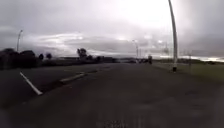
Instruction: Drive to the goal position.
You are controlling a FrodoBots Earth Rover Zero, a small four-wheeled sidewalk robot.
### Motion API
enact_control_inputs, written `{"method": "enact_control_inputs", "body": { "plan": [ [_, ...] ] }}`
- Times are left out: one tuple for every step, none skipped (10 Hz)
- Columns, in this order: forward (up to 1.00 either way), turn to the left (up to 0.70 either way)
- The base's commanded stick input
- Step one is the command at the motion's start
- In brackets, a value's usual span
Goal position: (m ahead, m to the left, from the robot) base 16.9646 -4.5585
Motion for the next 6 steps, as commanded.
{"method": "enact_control_inputs", "body": {
  "plan": [
    [1.00, 0.00],
    [1.00, 0.00],
    [1.00, 0.00],
    [1.00, 0.00],
    [1.00, 0.00],
    [1.00, 0.00]
  ]
}}
